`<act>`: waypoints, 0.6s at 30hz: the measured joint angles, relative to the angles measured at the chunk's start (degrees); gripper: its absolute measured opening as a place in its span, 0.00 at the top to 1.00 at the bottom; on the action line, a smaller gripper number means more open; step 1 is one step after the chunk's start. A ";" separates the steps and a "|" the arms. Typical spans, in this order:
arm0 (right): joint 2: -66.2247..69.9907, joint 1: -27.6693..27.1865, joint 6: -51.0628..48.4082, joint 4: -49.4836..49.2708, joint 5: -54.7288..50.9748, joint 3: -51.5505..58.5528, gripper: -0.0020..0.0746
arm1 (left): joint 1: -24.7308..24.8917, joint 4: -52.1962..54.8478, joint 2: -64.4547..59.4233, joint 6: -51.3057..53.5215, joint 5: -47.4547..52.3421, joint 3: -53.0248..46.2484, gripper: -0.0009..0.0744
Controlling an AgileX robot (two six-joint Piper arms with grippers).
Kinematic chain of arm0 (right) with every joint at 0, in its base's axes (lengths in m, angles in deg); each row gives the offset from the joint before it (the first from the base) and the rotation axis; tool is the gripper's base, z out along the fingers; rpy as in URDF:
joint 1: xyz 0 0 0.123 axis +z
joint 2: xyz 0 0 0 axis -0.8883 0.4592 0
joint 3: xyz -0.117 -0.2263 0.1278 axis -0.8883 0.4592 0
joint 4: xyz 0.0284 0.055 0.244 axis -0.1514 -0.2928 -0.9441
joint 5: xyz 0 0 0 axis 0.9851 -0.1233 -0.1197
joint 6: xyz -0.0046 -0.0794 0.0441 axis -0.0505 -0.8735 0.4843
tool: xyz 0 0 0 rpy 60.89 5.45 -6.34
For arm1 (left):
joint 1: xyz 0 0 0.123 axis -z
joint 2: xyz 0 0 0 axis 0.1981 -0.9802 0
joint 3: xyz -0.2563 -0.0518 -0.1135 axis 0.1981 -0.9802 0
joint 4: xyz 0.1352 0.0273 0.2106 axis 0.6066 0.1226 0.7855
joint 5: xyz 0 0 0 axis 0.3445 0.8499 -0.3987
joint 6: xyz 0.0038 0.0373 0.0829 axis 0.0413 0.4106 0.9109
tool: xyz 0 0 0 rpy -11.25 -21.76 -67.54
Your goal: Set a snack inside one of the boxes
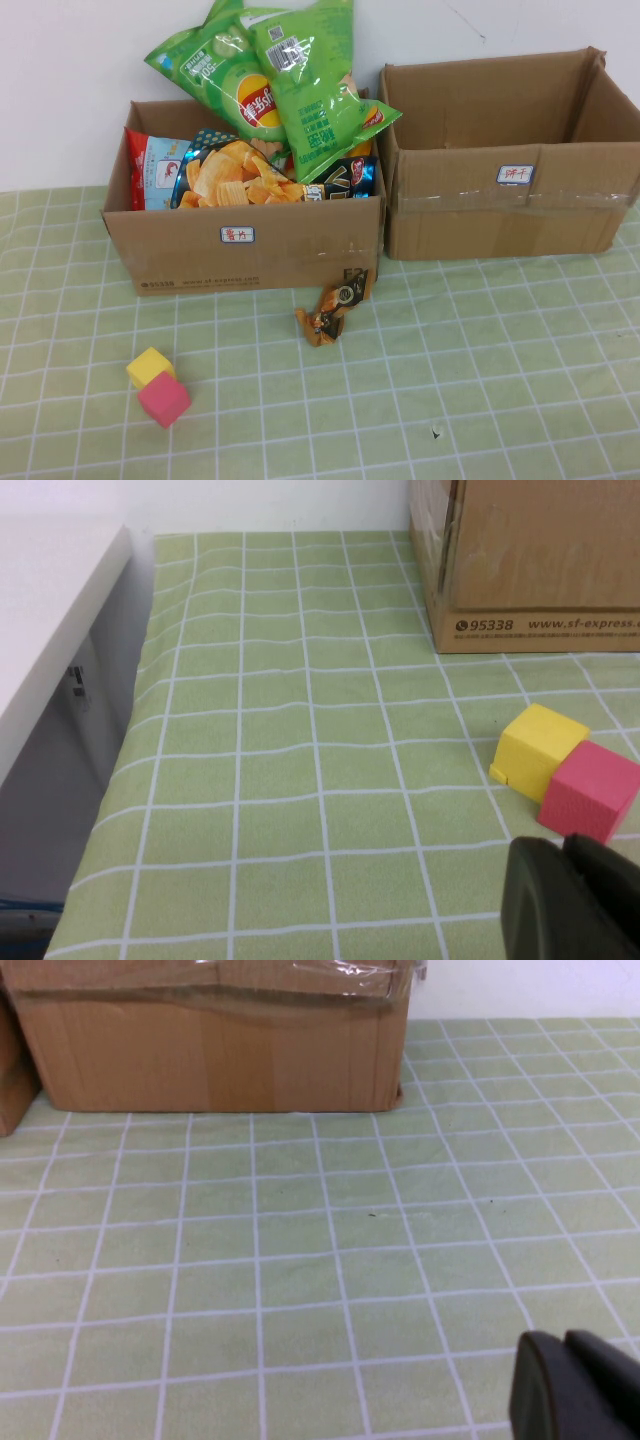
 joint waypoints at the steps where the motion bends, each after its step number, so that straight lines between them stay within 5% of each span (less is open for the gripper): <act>1: 0.00 0.00 0.00 -0.21 0.00 0.00 0.98 | 0.00 0.00 0.00 0.00 0.00 0.00 0.99; 7: 0.00 0.00 0.00 -0.90 0.84 0.00 0.98 | 0.00 0.00 0.00 0.01 -4.69 -0.51 0.99; 11: 0.00 0.00 -0.17 -0.92 6.84 0.50 0.98 | 0.00 1.66 0.00 0.01 -16.29 -0.51 0.99; 18: 0.00 0.00 -1.31 -0.73 36.07 0.50 0.98 | 0.00 4.60 0.00 0.01 -39.58 -0.51 0.99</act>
